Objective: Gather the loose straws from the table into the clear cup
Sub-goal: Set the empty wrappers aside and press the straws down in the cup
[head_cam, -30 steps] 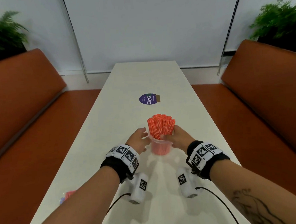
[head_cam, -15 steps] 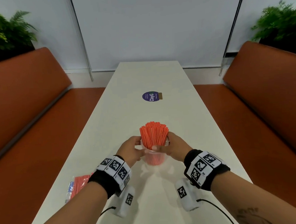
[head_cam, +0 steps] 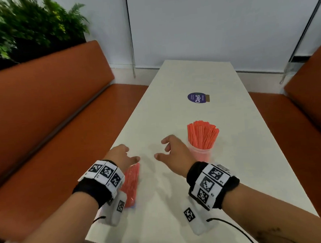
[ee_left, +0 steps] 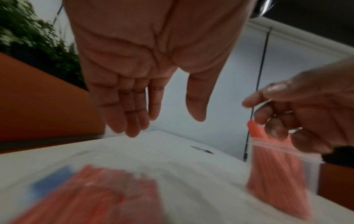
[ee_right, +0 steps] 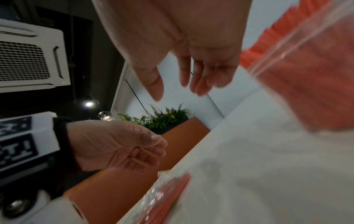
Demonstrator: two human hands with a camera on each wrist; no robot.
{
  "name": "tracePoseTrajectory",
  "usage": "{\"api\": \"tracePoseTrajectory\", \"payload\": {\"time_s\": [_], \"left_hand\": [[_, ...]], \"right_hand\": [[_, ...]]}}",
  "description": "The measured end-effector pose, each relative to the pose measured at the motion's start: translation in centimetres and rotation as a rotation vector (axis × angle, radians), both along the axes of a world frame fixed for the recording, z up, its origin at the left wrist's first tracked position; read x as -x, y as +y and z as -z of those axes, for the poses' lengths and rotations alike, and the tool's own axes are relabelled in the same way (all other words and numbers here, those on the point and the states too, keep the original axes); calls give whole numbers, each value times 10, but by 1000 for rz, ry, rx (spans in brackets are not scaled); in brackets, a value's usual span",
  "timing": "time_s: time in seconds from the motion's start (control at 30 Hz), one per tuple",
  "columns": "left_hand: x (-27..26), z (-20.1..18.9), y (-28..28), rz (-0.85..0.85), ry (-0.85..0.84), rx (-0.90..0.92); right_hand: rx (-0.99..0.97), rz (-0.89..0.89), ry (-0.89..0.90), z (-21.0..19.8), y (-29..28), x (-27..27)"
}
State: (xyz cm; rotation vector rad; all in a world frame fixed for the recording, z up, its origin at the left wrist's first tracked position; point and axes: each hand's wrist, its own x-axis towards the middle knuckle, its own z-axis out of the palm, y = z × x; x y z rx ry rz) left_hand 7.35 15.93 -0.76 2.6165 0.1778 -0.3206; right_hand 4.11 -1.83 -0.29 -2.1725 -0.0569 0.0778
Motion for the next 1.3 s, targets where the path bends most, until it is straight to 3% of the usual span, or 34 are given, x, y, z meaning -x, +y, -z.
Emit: {"api": "tracePoseTrajectory", "payload": {"time_s": [0.13, 0.3, 0.47, 0.57, 0.73, 0.9, 1.0, 1.13, 1.3], "left_hand": [[10, 14, 27, -65, 160, -64], [16, 24, 35, -160, 226, 1], [14, 32, 35, -168, 271, 147], [14, 29, 31, -116, 254, 255], [20, 5, 13, 7, 46, 495], [29, -13, -32, 155, -112, 607], [37, -13, -60, 222, -157, 634], [41, 3, -85, 229, -77, 741], [42, 14, -104, 259, -115, 673]], "right_hand": [[-79, -105, 435, 23, 30, -13], [-280, -226, 749, 25, 54, -21], [-27, -220, 522, 39, 66, -28], [-20, -200, 402, 41, 60, -30], [-90, -160, 100, 20, 26, -20], [-50, -92, -87, -7, -29, 10], [-114, -5, -115, -8, -54, 29], [-175, 154, -67, 8, -76, 45], [-276, 240, 1, 21, -91, 53]]}}
